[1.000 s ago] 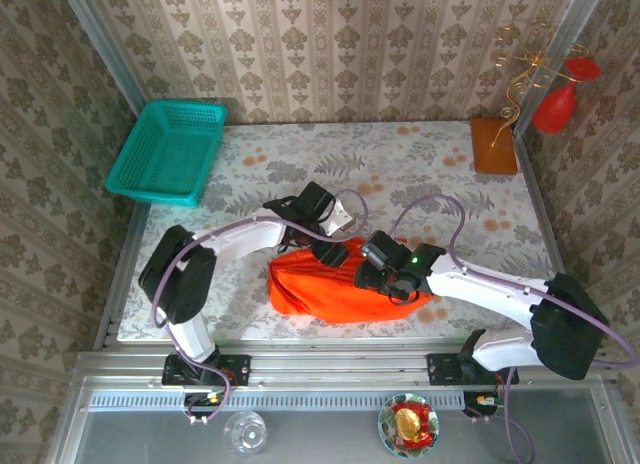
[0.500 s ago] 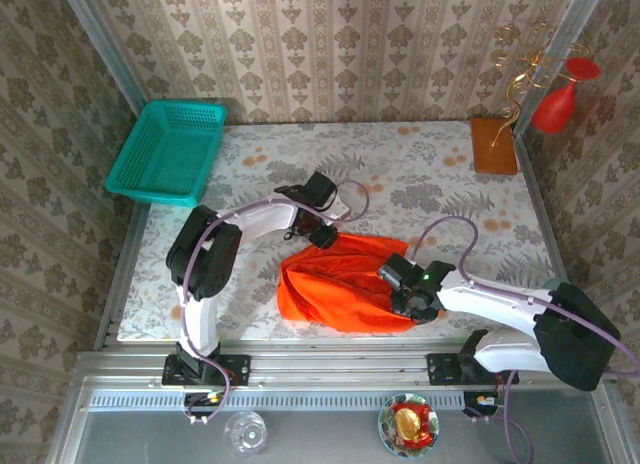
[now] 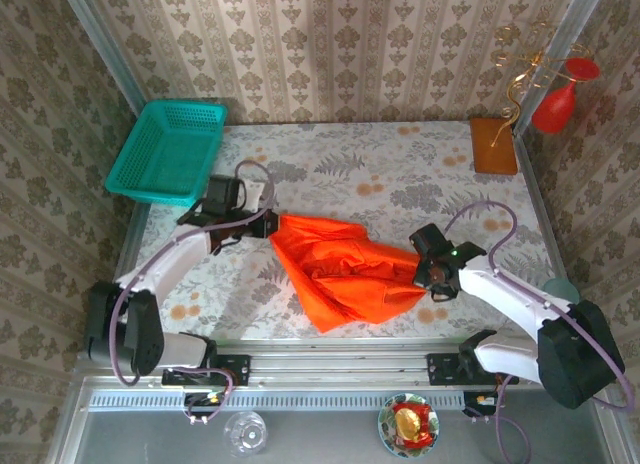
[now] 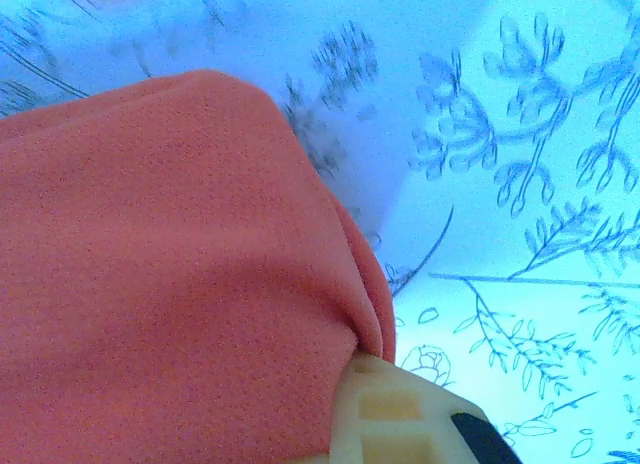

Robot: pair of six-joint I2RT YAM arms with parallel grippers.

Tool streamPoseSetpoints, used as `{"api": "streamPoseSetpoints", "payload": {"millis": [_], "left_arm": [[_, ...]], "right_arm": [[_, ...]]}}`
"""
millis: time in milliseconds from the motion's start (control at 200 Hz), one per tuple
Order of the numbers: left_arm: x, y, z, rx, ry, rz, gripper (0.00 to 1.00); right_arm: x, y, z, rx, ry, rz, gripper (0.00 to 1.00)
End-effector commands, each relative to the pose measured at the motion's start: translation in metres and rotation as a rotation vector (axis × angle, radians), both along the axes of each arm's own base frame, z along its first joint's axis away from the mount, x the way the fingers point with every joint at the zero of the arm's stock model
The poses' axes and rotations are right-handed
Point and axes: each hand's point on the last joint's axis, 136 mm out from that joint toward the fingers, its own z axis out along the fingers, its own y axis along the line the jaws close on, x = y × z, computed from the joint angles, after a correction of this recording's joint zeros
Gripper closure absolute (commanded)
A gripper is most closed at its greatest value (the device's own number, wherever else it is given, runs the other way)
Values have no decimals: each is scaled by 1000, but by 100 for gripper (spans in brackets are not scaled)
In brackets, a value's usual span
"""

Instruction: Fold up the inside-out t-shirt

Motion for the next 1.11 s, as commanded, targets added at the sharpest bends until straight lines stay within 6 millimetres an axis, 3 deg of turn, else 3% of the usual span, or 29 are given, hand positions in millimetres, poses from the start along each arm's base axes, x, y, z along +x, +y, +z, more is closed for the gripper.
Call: {"api": "streamPoseSetpoints", "payload": {"millis": [0, 90, 200, 310, 470, 695, 765, 860, 985, 1100], "left_arm": [[-21, 6, -3, -58, 60, 41, 85], [-32, 16, -6, -28, 54, 69, 66], [-39, 21, 2, -26, 23, 92, 51], [-43, 22, 11, -23, -8, 90, 48], [-48, 9, 19, -37, -23, 40, 47], [-53, -5, 12, -26, -15, 2, 47], [-55, -8, 12, -27, -14, -5, 46], [-54, -11, 18, -35, -29, -8, 46], [-52, -21, 32, -48, -76, -39, 46], [-57, -39, 49, -70, -134, -105, 46]], "right_arm": [[9, 3, 22, -27, -10, 79, 91], [16, 34, 37, 89, -52, 157, 76], [20, 75, 54, 216, -115, 261, 63], [22, 105, 62, 278, -126, 352, 56], [30, 106, 46, 179, -53, 394, 47], [44, 105, 17, 76, 39, 399, 35], [48, 114, 14, 102, 49, 411, 40], [53, 131, 24, 173, 14, 423, 63], [60, 148, 62, 217, -66, 451, 91], [61, 161, 101, 254, -141, 488, 100]]}}
